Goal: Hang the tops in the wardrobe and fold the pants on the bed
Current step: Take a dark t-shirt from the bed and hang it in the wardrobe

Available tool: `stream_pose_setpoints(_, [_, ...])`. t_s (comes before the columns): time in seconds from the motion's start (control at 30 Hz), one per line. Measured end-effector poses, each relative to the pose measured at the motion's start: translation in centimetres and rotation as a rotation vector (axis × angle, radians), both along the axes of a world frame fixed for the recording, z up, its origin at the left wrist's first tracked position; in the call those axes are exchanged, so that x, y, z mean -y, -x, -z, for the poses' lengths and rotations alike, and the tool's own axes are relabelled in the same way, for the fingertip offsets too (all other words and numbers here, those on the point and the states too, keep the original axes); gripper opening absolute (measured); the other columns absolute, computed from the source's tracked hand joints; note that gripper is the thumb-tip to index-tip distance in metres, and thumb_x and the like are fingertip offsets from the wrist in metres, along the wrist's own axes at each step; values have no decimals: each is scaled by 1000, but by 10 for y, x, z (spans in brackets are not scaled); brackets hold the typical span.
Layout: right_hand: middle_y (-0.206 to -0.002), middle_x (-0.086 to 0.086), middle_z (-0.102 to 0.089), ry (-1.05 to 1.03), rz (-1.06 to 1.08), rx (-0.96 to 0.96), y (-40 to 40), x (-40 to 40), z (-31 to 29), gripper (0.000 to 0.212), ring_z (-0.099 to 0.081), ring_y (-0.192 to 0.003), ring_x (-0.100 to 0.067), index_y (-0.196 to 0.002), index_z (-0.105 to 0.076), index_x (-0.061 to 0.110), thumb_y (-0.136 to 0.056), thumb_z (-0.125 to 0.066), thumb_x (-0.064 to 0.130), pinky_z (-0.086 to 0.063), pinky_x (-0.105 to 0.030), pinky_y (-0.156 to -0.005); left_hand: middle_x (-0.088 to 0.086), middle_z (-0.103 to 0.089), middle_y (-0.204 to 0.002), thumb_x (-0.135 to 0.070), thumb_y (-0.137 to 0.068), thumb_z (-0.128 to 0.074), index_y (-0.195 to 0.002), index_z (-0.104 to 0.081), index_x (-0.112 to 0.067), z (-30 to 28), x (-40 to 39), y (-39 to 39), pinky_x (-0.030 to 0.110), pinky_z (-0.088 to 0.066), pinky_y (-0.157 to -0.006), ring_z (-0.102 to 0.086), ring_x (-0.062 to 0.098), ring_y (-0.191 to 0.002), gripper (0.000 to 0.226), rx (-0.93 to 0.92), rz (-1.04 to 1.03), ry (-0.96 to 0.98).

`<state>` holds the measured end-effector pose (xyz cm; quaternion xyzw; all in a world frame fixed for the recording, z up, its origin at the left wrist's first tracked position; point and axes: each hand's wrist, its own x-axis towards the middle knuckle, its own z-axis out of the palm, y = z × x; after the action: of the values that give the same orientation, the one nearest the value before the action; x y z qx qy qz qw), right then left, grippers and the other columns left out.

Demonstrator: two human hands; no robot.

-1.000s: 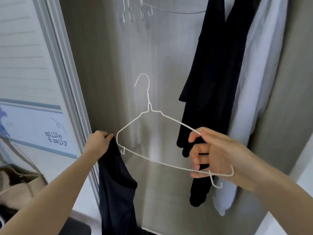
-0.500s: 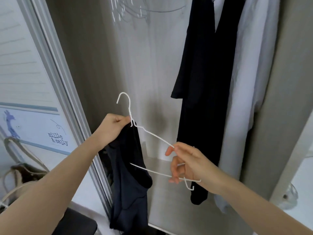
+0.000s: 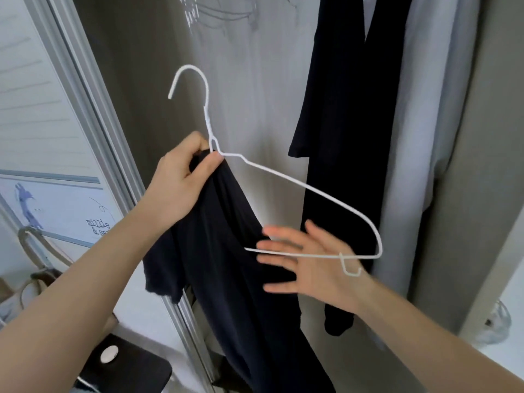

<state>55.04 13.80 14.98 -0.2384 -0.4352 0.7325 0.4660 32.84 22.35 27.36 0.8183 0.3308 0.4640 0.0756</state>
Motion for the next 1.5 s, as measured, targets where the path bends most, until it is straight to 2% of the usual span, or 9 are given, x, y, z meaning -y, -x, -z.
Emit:
stream_pose_setpoints(0.13, [-105,4,-57,-618,375,1311,7,2,36,28,-59,-99,-15,-102,-63,13,-92,-51,36,-51,-30,-86,17,-45,-79,-30,-98,-54,-86,-49,-1,1,-3,7,28,-35,-66,-41,27,-71,32,49,-26,-1])
stream_pose_setpoints(0.23, [-84,6,-55,-1121,621,1679,-2,18,42,15,-57,-75,-12,-86,-59,18,-90,-48,27,-47,-19,-62,5,-46,-70,-32,-98,-55,-78,-47,-9,9,-11,23,21,-33,-63,-41,17,-66,31,33,-137,-40])
stream_pose_setpoints(0.4, [-85,7,-52,-1235,693,1685,-30,23,30,18,-51,-84,-11,-86,-60,19,-97,-48,28,-42,-31,-99,1,-53,-72,-31,-97,-56,-78,-53,-17,30,-25,47,28,-31,-67,-48,18,-74,24,-108,-272,-80])
stream_pose_setpoints(0.7, [-82,11,-49,-749,782,1054,9,14,-10,16,-51,-77,-7,-91,-54,16,-100,-41,13,-38,-13,-71,-2,-50,-66,-31,-93,-60,-73,-53,-12,60,-5,5,28,-33,-66,-45,18,-73,29,-218,-136,-167])
stream_pose_setpoints(0.83, [-66,0,-52,-543,846,750,13,4,-16,20,-49,-65,-8,-77,-57,11,-92,-44,14,-40,-29,-65,-5,-45,-60,-47,-89,-57,-68,-51,-10,61,-7,9,17,-35,-66,-44,13,-67,43,-226,-87,-141])
stream_pose_setpoints(1.0, [-71,-21,-56,-576,909,722,-14,3,-22,22,-51,-67,-15,-66,-60,-4,-73,-45,12,-36,-31,-64,0,-42,-60,-60,-86,-56,-62,-45,-17,74,-23,51,15,-34,-60,-44,13,-62,51,-181,-92,5])
stream_pose_setpoints(1.13, [-100,-2,-57,-840,784,943,-30,12,-25,12,-52,-78,-16,-61,-52,17,-72,-49,14,-39,-26,-68,-3,-45,-55,-44,-92,-50,-60,-43,-22,81,-31,65,16,-34,-57,-46,10,-60,39,-111,-193,55])
stream_pose_setpoints(1.27, [-123,8,-52,-819,802,990,-47,14,-28,22,-53,-112,-13,-105,-55,19,-86,-58,10,-45,-23,-87,2,-48,-57,-41,-97,-44,-68,-47,-13,79,-36,69,18,-36,-57,-49,16,-60,41,-38,-296,54])
stream_pose_setpoints(1.5, [-60,4,-45,-592,670,1076,-47,16,-35,40,-43,-56,-7,-71,-51,5,-94,-42,36,-37,-24,-57,4,-48,-60,-39,-99,-47,-65,-44,-20,71,-44,73,28,-37,-60,-48,18,-63,38,-47,-264,106])
